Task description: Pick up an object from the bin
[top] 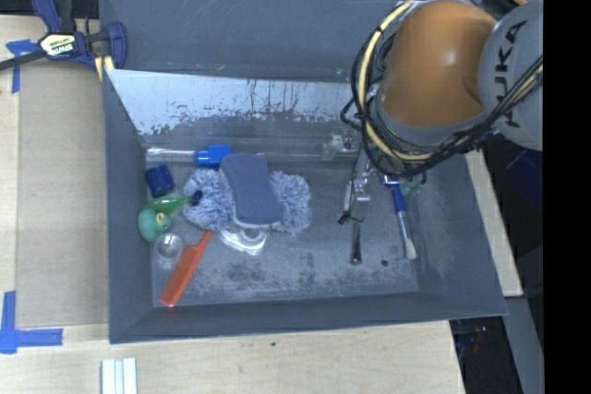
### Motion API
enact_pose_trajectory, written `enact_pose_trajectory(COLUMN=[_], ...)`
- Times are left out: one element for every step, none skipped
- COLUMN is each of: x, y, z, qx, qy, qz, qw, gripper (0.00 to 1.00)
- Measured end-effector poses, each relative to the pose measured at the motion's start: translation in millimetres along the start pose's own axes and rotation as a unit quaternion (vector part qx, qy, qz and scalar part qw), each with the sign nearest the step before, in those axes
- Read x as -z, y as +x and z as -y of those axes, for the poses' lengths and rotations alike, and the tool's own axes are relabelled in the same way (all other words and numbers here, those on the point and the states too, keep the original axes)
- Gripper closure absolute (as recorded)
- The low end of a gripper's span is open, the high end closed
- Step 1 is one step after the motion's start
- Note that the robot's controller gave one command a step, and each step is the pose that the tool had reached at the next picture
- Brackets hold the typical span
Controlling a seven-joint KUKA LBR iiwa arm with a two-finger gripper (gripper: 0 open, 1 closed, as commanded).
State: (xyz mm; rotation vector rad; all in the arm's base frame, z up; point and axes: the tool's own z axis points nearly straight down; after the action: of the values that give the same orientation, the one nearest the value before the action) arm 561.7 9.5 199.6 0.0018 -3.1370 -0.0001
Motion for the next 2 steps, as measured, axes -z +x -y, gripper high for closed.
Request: enact_pose_trajectory(x=[4.5,-126.8], y=[-1.7,-33.0], z=[0.0,-21.8], qx=[0.0,0.273], qy=[0.0,0.001], qz=[0.0042,0.0035], qw=[1.0,0.9621], gripper=[0.0,0.0])
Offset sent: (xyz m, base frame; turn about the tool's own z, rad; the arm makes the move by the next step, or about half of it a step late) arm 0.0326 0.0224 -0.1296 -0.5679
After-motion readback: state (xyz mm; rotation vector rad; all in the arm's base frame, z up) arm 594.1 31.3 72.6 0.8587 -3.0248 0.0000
